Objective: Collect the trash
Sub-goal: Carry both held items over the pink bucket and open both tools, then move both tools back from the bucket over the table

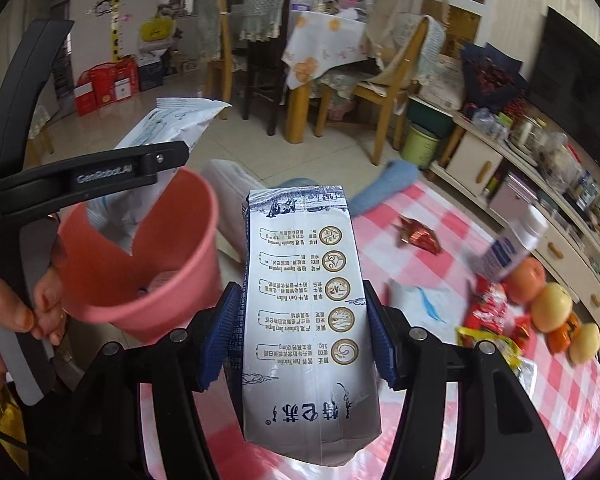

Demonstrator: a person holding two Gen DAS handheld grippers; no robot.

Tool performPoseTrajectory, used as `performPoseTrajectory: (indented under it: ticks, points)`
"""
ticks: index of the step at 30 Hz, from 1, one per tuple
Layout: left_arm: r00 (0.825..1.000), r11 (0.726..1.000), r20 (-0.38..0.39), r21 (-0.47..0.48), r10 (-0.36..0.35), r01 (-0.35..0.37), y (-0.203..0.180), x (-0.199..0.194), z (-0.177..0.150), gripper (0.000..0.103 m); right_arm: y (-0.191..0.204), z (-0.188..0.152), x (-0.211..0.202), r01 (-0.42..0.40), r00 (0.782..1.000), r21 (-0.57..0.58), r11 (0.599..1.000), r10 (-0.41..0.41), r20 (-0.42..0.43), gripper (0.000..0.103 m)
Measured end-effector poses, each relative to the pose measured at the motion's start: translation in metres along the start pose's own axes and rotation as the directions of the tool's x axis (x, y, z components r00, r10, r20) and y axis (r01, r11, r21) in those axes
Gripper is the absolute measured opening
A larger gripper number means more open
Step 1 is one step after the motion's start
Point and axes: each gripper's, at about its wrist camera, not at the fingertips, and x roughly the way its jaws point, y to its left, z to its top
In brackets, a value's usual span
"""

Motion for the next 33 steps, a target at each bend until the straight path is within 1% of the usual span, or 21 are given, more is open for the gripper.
performPoseTrajectory:
  ticks: [1,4,7,12,13,14,15,16,18,21,24,28,29,31,33]
  points:
    - [1.0,0.999,-0.002,-0.034,0.029,-0.029,0.012,0.002,0.002,0.078,0.01,0.006,0.005,-0.013,1.0,-0.013,1.0,0.013,0.001,0.06]
    - [0.998,0.992,-0.012,-0.103,0.068,-0.069,0.038,0.005,0.006,0.078,0.036,0.019,0.017,-0.045,0.999,-0.046,0.998,0.045,0.0,0.06]
    - [0.994,0.984,-0.02,-0.139,0.106,-0.108,0.055,0.007,0.008,0.078,0.057,0.028,0.031,-0.073,0.997,-0.073,0.995,0.072,-0.008,0.06]
    - [0.988,0.971,-0.043,-0.18,0.15,-0.155,0.079,0.012,0.007,0.078,0.086,0.037,0.055,-0.105,0.994,-0.103,0.989,0.102,-0.037,0.06]
    - [0.984,0.968,-0.05,-0.18,0.171,-0.177,0.081,0.014,0.008,0.079,0.091,0.036,0.062,-0.116,0.992,-0.11,0.987,0.111,-0.053,0.061]
    - [0.981,0.964,-0.052,-0.18,0.188,-0.194,0.082,0.014,0.008,0.082,0.093,0.035,0.067,-0.117,0.992,-0.114,0.987,0.11,-0.062,0.061]
    - [0.977,0.96,-0.049,-0.18,0.207,-0.212,0.083,0.014,0.009,0.083,0.096,0.034,0.072,-0.112,0.992,-0.117,0.987,0.104,-0.071,0.061]
    - [0.974,0.958,-0.037,-0.176,0.223,-0.226,0.083,0.011,0.009,0.084,0.097,0.033,0.075,-0.117,0.991,-0.116,0.986,0.108,-0.081,0.068]
    - [0.97,0.957,-0.014,-0.16,0.242,-0.241,0.08,0.006,0.011,0.088,0.094,0.03,0.076,-0.103,0.993,-0.096,0.99,0.096,-0.074,0.077]
    - [0.973,0.961,0.0,-0.159,0.229,-0.226,0.077,0.004,0.013,0.091,0.083,0.026,0.069,-0.118,0.992,-0.051,0.992,0.115,-0.056,0.078]
    - [0.979,0.968,0.016,-0.157,0.202,-0.197,0.07,0.002,0.014,0.091,0.064,0.021,0.055,-0.07,0.997,-0.014,0.997,0.069,-0.025,0.081]
    - [0.987,0.982,0.029,-0.112,0.158,-0.154,0.053,0.001,0.011,0.092,0.036,0.016,0.033,0.008,1.0,0.042,0.999,-0.009,0.023,0.087]
    - [0.989,0.985,0.03,-0.103,0.142,-0.138,0.048,0.001,0.01,0.092,0.029,0.014,0.029,0.022,0.999,0.056,0.998,-0.023,0.028,0.087]
    - [0.996,0.992,0.022,-0.088,0.089,-0.087,0.038,0.001,0.009,0.092,0.015,0.008,0.019,0.038,0.999,0.079,0.996,-0.041,0.035,0.087]
    - [0.998,0.997,0.024,-0.064,0.049,-0.048,0.026,0.0,0.007,0.092,0.004,0.003,0.01,0.059,0.997,0.096,0.994,-0.064,0.044,0.088]
